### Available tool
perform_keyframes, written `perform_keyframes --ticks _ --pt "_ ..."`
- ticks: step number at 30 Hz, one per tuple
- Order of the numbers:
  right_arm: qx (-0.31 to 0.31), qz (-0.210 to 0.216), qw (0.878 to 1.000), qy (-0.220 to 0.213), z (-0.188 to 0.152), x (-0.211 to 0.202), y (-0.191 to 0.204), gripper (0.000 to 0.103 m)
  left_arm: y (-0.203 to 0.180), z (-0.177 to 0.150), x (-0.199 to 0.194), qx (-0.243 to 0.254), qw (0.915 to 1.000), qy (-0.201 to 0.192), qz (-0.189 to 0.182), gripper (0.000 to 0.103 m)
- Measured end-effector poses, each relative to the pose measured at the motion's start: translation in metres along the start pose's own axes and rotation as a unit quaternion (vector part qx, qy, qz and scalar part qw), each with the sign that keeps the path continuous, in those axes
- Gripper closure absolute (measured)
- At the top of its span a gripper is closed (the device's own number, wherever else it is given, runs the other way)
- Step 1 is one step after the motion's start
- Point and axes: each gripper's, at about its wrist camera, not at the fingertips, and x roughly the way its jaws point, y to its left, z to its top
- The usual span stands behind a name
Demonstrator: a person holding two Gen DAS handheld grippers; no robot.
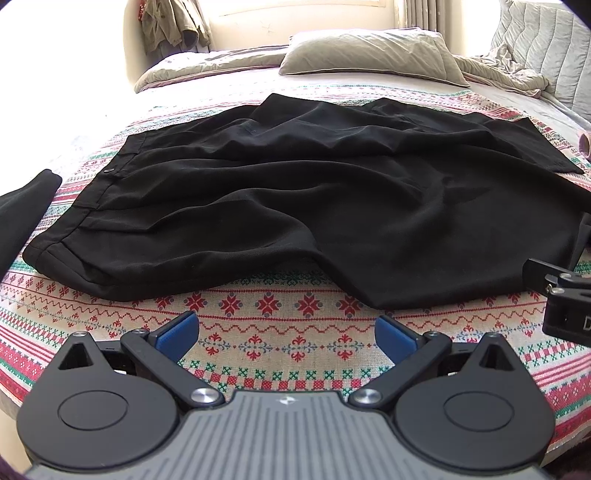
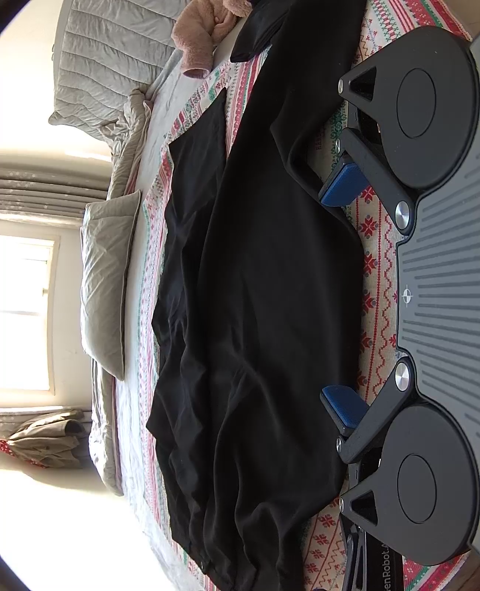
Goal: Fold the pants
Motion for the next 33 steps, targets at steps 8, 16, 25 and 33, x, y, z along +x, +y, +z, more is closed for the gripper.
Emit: perform_keyframes --ticks 8,16,25,33 --pt "-0.001 0.001 1.0 0.0 -0.0003 0.0004 0.0006 0.0 0.0 -0.0008 0.0012 0.0 1.0 -0.001 -0.001 0.0" --pt "-0.001 0.001 1.0 0.0 -0.0003 0.0003 0.0006 0.0 -0.0013 -0.0022 0.0008 0.002 1.0 -0.001 0.0 0.0" --pt "0.0 0.001 1.0 0.0 -0.0002 0.0 0.0005 0.0 -0.0026 -0.0021 0.0001 0.002 1.0 -0.002 0.0 0.0" --pt "-0.001 0.004 1.0 0.001 -0.0009 0.0001 0.0004 0.0 -0.0016 -0.002 0.0003 0.002 1.0 -0.001 0.0 0.0"
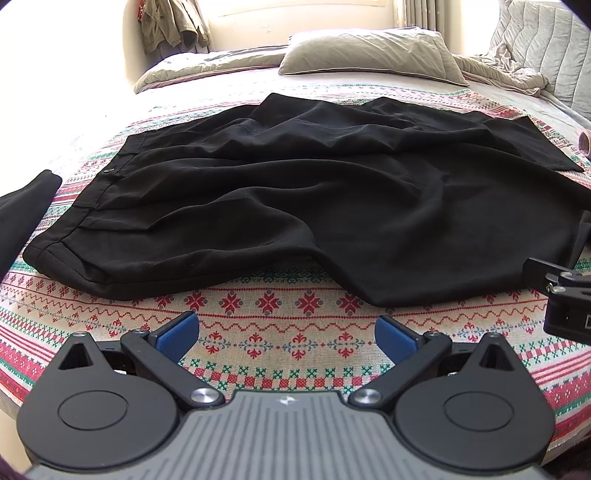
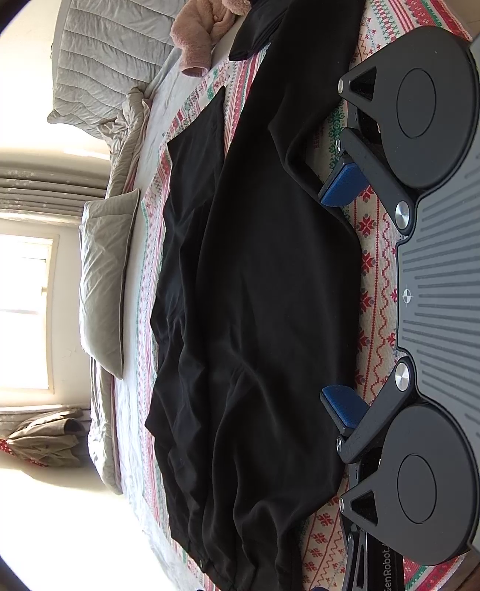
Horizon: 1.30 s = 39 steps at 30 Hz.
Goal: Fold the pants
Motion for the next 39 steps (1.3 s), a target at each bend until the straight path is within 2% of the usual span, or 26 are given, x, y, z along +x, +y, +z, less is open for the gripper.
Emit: perform_keyframes --ticks 29,39 --pt "-0.004 -0.002 1.0 0.002 -0.001 0.001 0.0 0.0 0.003 -0.001 -0.001 -0.002 1.0 0.0 0.0 0.0" --pt "-0.007 -0.012 1.0 -0.004 -0.004 -0.007 -0.009 0.0 0.015 -0.003 -0.002 -0.01 1.0 0.001 0.001 0.0"
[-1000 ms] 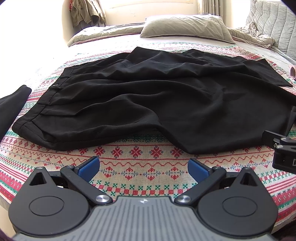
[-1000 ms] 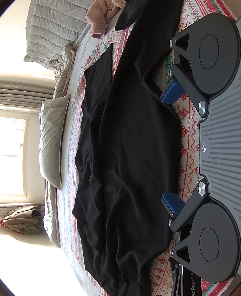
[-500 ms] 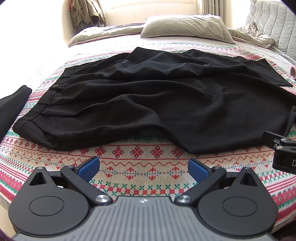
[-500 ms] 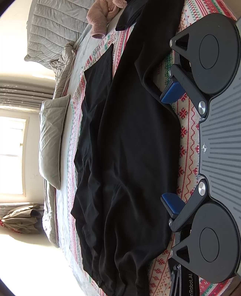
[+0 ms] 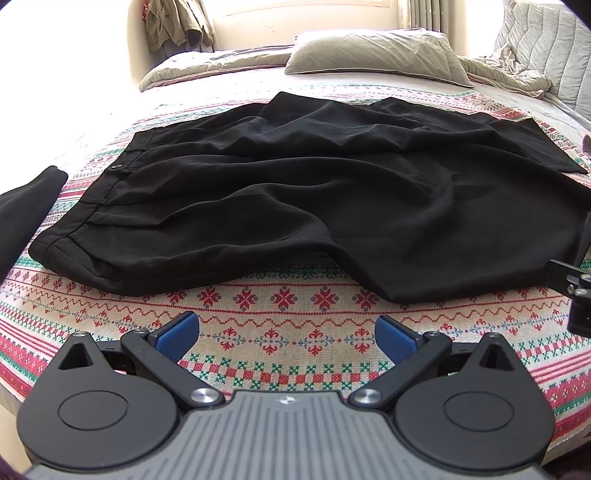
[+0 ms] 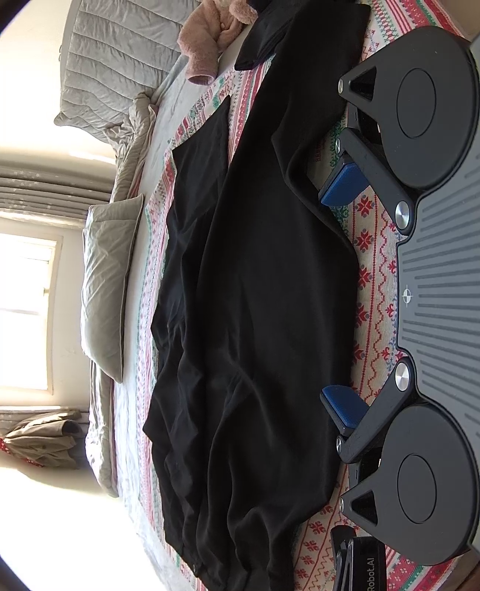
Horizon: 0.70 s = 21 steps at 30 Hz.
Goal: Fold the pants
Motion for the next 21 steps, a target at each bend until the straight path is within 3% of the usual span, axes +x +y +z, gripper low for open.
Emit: perform_keyframes --ticks 6,13,21 --pt "0.013 -0.006 1.0 -0.001 -0.008 -0.001 -0.02 0.0 0.009 -0.005 0.0 0.01 0.9999 -0.013 0.004 0.0" --pt "0.037 -0.017 0.998 0.049 -0.013 0.006 -0.047 0.0 0.028 -0.003 0.009 -0.011 0.9996 0.022 -0.017 0.0" --pt "0.032 -0.053 0.996 0.057 -0.021 0.005 -0.068 0.0 0.061 0.001 0.013 -0.031 0.999 0.03 -0.013 0.0"
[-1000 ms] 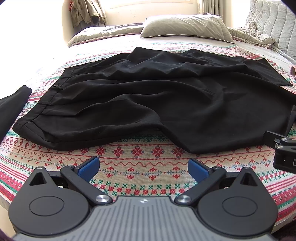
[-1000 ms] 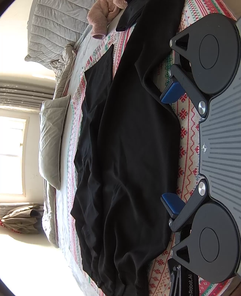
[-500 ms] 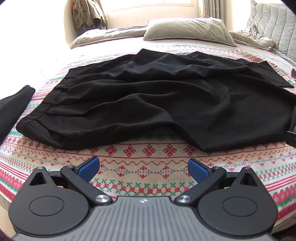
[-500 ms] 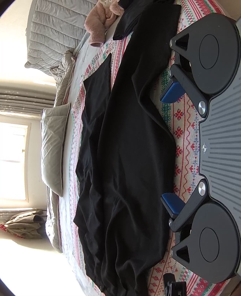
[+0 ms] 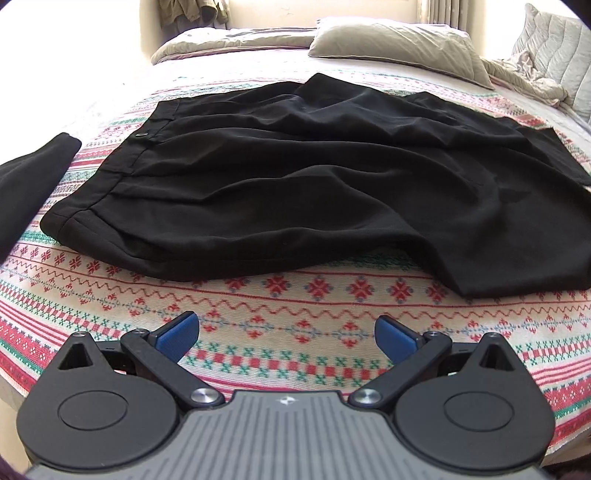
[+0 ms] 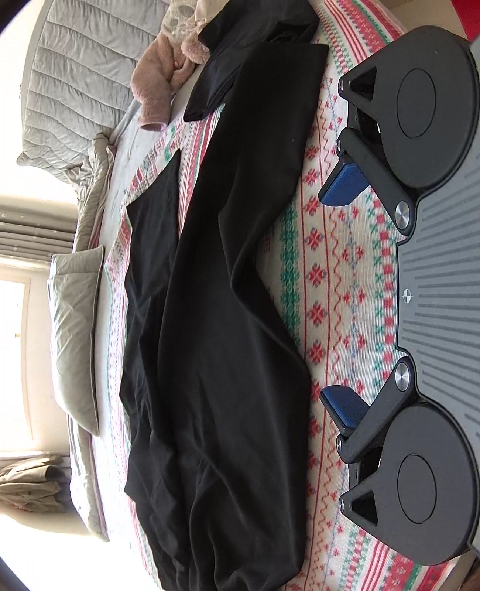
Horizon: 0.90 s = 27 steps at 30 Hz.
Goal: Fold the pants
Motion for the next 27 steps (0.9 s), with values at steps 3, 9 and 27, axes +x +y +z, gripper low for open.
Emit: perform_keyframes --ticks 3,9,27 --pt "0.003 -0.003 1.0 0.004 0.001 0.002 -0.014 0.0 0.022 0.004 0.003 -0.023 0.9996 -0.002 -0.018 0.0" --pt "0.069 0.034 0.997 0.026 0.001 0.01 -0.071 0.0 0.074 0.006 0.014 -0.095 0.9913 0.01 -0.09 0.0" --pt "0.382 0.03 0.923 -0.031 -0.02 0.057 -0.221 0.026 0.181 0.009 0.041 -0.395 0.9128 -0.086 -0.059 0.065"
